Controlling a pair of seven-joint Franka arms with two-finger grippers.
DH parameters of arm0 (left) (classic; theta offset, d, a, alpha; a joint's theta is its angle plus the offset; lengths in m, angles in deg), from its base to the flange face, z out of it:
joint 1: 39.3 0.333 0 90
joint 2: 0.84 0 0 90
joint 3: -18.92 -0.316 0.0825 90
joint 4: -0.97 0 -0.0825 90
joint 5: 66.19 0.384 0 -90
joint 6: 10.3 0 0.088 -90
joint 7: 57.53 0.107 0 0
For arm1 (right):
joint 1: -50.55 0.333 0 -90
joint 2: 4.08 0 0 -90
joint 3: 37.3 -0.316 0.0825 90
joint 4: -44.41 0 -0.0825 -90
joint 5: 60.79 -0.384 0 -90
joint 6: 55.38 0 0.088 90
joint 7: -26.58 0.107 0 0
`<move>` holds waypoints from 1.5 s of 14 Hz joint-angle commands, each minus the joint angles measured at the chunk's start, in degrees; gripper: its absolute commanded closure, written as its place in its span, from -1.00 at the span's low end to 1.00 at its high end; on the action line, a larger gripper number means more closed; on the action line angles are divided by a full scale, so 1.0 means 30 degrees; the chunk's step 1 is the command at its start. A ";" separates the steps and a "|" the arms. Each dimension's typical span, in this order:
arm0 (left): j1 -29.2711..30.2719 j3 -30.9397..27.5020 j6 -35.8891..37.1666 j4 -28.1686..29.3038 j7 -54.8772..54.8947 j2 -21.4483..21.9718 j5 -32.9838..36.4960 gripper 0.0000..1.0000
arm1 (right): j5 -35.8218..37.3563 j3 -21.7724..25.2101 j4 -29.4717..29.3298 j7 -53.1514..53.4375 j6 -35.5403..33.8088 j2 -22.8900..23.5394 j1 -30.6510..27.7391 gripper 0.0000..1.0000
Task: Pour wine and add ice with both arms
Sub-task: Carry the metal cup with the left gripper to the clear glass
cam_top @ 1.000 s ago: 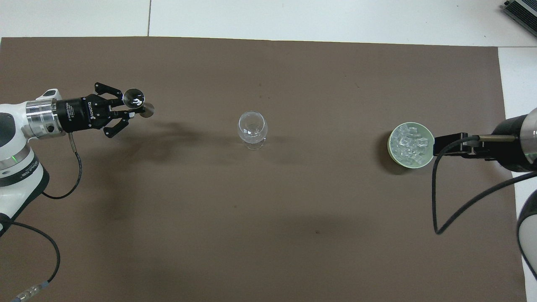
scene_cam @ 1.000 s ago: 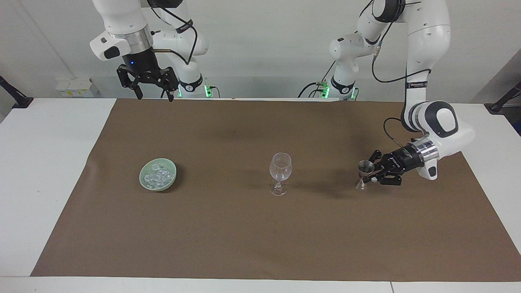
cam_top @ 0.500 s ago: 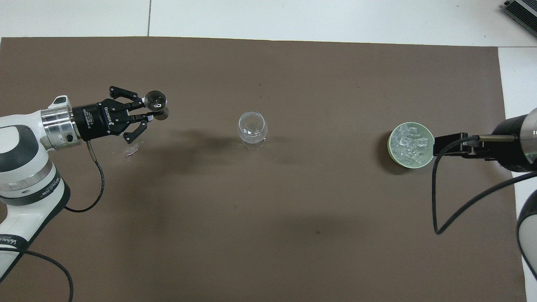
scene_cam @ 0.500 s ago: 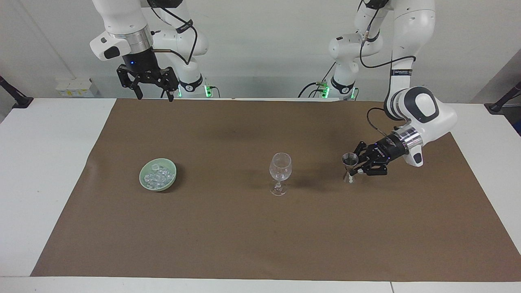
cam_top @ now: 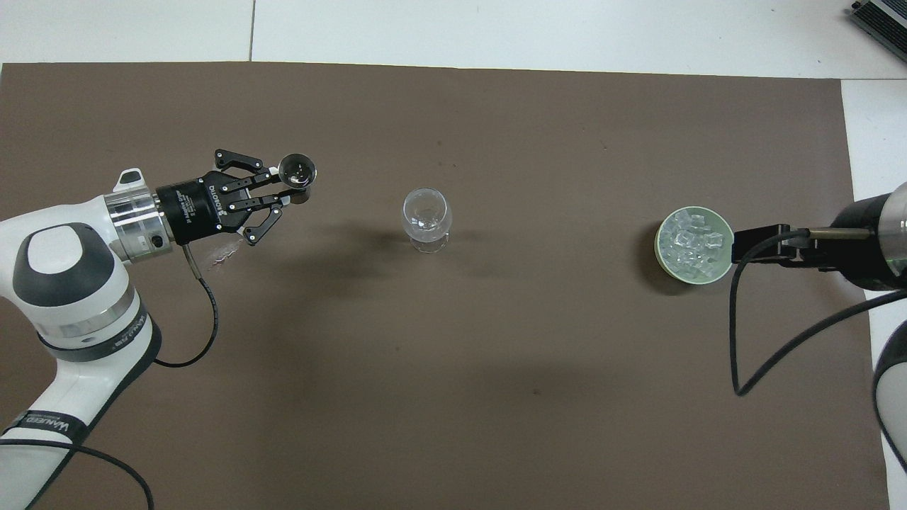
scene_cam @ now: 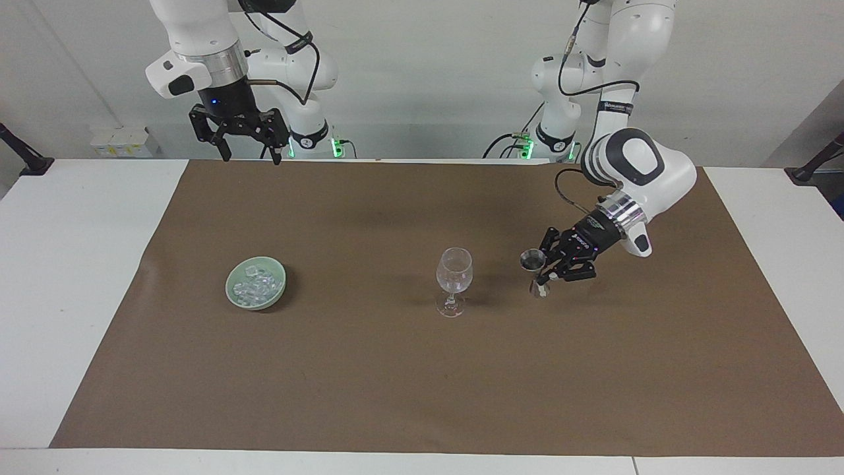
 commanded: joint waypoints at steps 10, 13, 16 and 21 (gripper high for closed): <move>-0.3635 -0.0290 -0.6244 0.1402 -0.0199 0.1808 -0.2628 1.00 | -0.0330 -0.0129 0.0023 0.0116 -0.0174 -0.0074 -0.0267 -1.00; -0.4195 -0.0290 -0.7392 0.1343 -0.0199 0.1838 -0.2805 1.00 | -0.0330 -0.0129 0.0023 0.0145 -0.0174 -0.0074 -0.0267 -1.00; -0.5012 -0.0290 -0.8969 0.1343 -0.0228 0.1867 -0.3186 1.00 | -0.0330 -0.0158 0.0023 0.0145 -0.0174 -0.0074 -0.0267 -1.00; -0.6067 -0.0290 -1.0144 0.1285 -0.0170 0.1896 -0.3245 1.00 | -0.0330 -0.0129 0.0023 0.0145 -0.0174 -0.0074 -0.0267 -1.00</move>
